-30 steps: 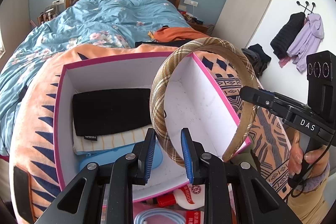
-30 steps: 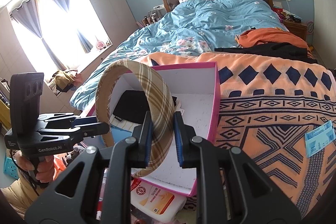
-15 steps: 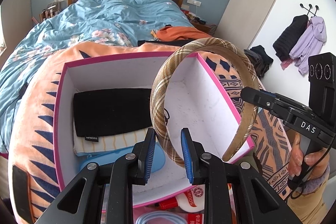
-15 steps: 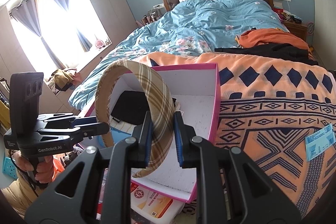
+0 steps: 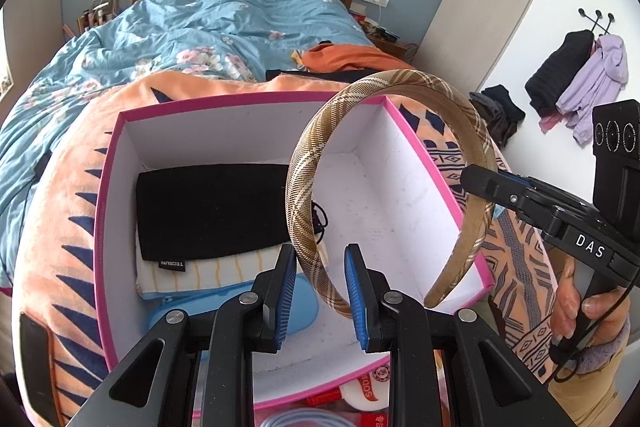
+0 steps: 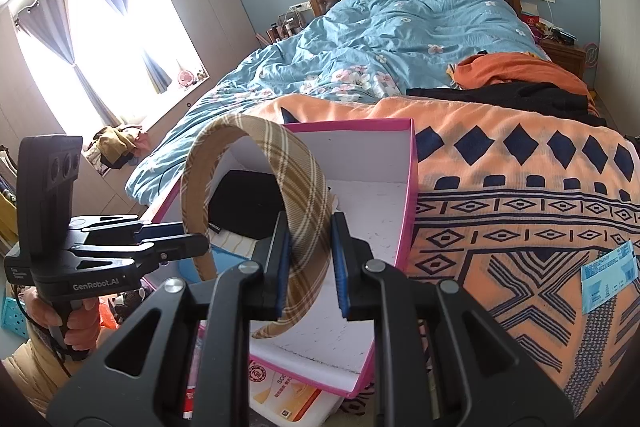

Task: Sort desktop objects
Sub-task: 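Carry the headband over the pink box with the left gripper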

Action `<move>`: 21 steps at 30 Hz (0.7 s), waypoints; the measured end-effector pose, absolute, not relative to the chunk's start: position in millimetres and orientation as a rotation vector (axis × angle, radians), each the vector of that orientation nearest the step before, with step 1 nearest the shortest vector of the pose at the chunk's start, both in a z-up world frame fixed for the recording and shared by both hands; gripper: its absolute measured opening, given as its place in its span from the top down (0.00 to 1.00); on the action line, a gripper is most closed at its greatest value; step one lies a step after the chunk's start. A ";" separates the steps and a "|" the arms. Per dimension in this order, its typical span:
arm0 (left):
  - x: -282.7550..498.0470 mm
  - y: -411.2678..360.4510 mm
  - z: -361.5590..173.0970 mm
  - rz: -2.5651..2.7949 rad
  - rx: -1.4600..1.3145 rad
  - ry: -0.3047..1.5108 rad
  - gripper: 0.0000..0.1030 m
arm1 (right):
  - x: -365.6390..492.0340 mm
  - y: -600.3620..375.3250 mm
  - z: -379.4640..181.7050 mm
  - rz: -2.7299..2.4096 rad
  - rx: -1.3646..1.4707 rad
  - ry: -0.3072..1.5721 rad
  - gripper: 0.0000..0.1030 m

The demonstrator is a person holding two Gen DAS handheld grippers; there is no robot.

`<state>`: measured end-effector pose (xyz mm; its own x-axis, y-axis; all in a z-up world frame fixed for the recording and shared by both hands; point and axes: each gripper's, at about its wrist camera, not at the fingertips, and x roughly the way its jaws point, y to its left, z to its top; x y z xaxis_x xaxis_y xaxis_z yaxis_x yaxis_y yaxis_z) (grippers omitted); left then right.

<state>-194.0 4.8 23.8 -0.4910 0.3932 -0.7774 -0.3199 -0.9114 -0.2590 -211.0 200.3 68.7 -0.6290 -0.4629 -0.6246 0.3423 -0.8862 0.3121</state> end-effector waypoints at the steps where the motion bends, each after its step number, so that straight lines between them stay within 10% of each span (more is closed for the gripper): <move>1: -194.8 5.1 23.2 2.402 -1.284 -0.111 0.76 | -211.7 200.3 68.2 -2.481 1.017 -0.226 0.80; 21: -209.9 8.9 10.9 2.404 -1.344 -0.132 0.76 | -229.2 195.0 58.5 -2.492 1.077 -0.176 0.80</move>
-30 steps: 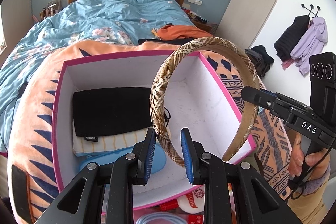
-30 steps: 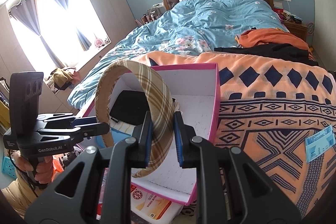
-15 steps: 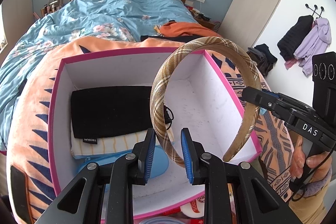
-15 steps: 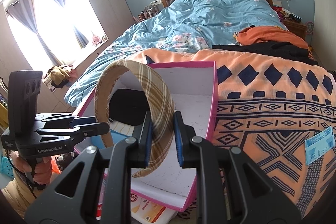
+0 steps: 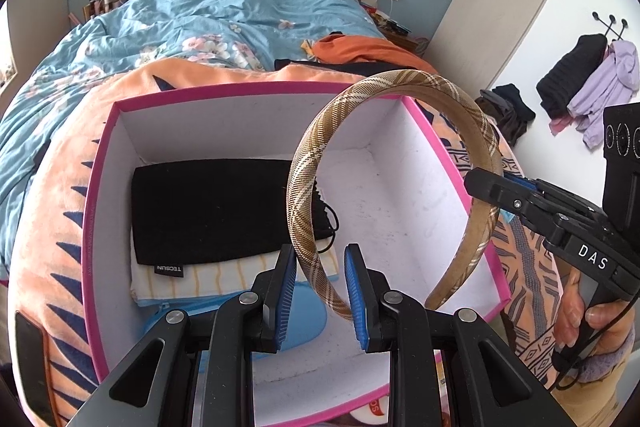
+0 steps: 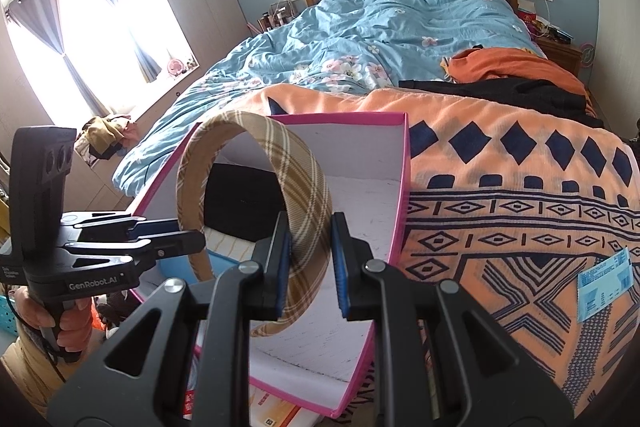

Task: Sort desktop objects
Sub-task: 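Carry the headband over the pink box with the left gripper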

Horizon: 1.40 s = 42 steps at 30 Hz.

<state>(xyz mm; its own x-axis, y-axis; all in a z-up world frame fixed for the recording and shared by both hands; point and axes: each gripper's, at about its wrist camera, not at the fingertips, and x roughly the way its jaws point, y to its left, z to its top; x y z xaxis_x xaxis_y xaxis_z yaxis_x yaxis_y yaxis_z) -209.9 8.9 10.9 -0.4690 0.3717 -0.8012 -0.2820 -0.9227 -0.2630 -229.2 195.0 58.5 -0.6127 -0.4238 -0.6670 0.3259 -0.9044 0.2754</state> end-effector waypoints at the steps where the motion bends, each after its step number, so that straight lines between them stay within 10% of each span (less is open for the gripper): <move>1: -210.5 9.6 10.4 2.404 -1.347 -0.133 0.76 | -230.1 194.8 58.0 -2.492 1.079 -0.173 0.80; 42: -243.7 20.3 -15.8 2.402 -1.475 -0.143 0.76 | -271.2 182.0 28.6 -2.524 1.233 0.007 0.80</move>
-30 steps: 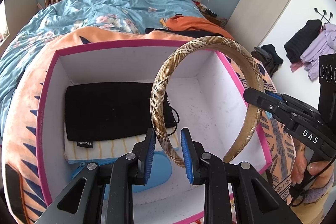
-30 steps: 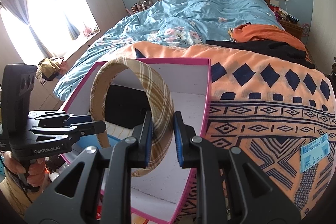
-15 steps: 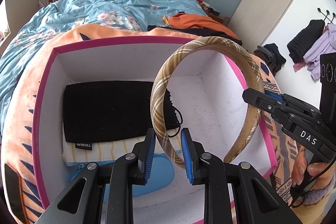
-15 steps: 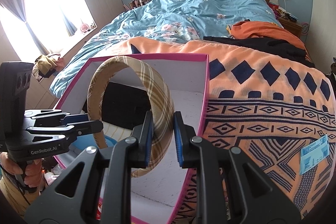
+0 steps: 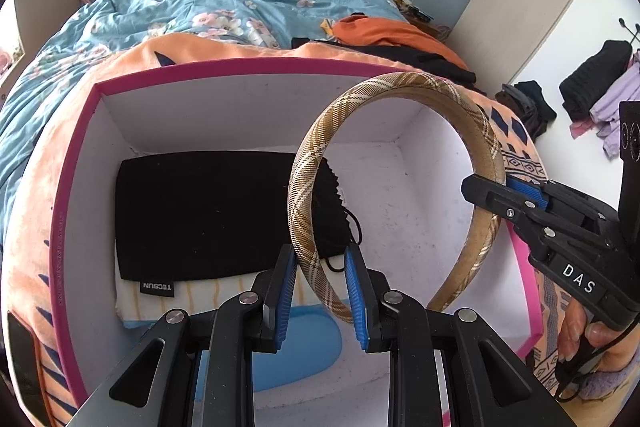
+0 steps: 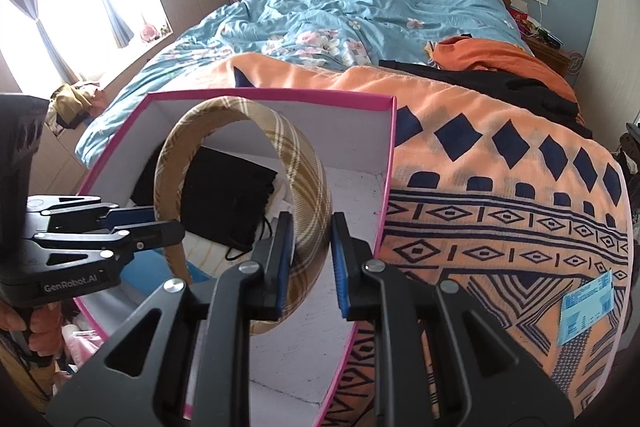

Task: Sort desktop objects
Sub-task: 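Carry the headband over the pink box with the left gripper, then lower the headband into the pink box beside the black cloth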

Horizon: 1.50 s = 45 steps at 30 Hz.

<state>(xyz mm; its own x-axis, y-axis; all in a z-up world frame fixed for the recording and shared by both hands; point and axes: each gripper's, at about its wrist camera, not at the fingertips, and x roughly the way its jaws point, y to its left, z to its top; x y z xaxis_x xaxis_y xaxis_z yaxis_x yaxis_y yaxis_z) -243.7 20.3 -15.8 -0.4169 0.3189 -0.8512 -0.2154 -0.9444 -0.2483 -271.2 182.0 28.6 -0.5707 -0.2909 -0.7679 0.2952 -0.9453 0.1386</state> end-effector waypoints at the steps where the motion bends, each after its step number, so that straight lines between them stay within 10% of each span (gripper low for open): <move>1: -245.0 20.9 -17.1 2.400 -1.482 -0.143 0.76 | -272.1 181.3 27.6 -2.529 1.237 0.020 0.80; 24: -268.2 35.3 -43.3 2.362 -1.691 -0.126 0.77 | -294.6 148.6 13.1 -2.601 1.284 0.453 0.77; 45: -286.1 59.8 -57.1 2.360 -1.835 -0.186 0.87 | -240.2 185.8 32.7 -2.548 1.125 0.164 0.64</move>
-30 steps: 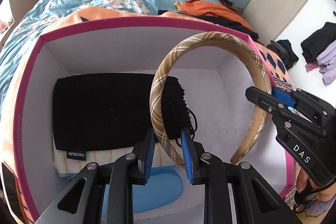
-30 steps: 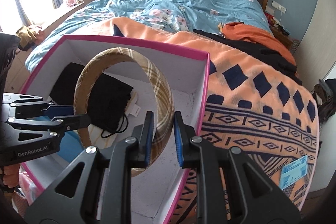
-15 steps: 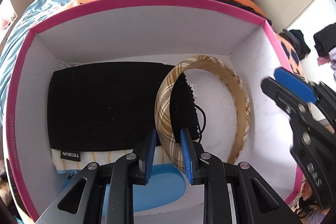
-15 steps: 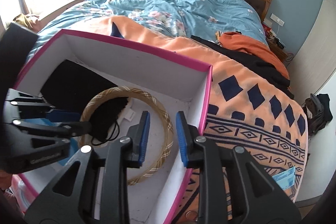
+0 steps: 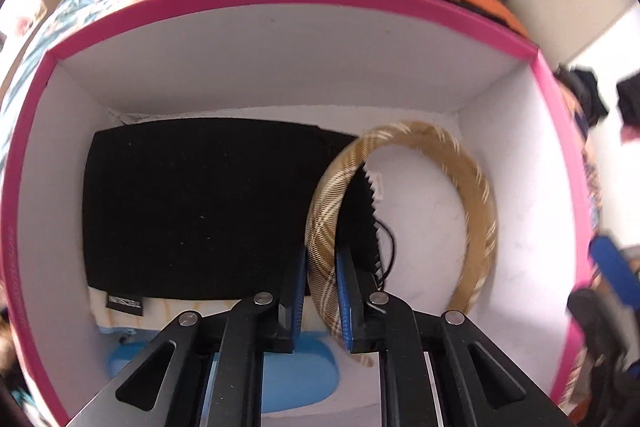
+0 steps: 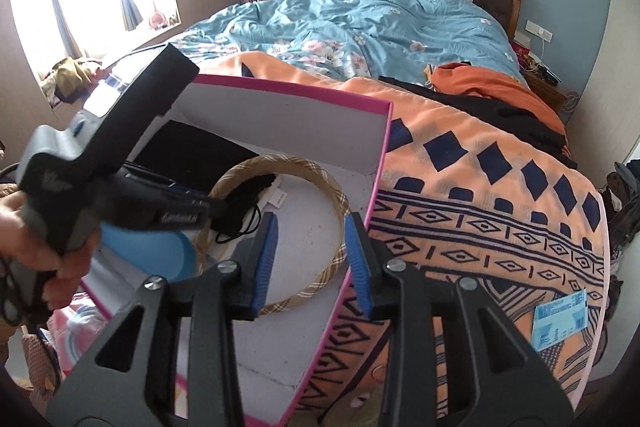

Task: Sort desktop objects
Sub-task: 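Lower the headband into the pink box beside the black cloth, then open the left gripper to release the headband in the box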

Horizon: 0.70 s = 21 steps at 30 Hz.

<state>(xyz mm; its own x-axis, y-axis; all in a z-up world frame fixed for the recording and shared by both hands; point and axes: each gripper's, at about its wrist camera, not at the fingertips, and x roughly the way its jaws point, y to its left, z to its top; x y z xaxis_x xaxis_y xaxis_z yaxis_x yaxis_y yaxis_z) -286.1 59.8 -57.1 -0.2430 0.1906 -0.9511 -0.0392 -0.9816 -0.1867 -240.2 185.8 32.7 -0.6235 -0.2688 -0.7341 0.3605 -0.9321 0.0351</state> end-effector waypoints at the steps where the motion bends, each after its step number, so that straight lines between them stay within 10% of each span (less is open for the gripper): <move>1: -286.3 58.7 -56.4 2.372 -1.830 -0.220 0.87 | -237.2 188.0 33.8 -2.546 1.115 0.153 0.64; 21: -294.2 42.4 -60.3 2.409 -1.833 -0.463 0.80 | -190.4 214.8 30.1 -2.522 1.056 -0.006 0.59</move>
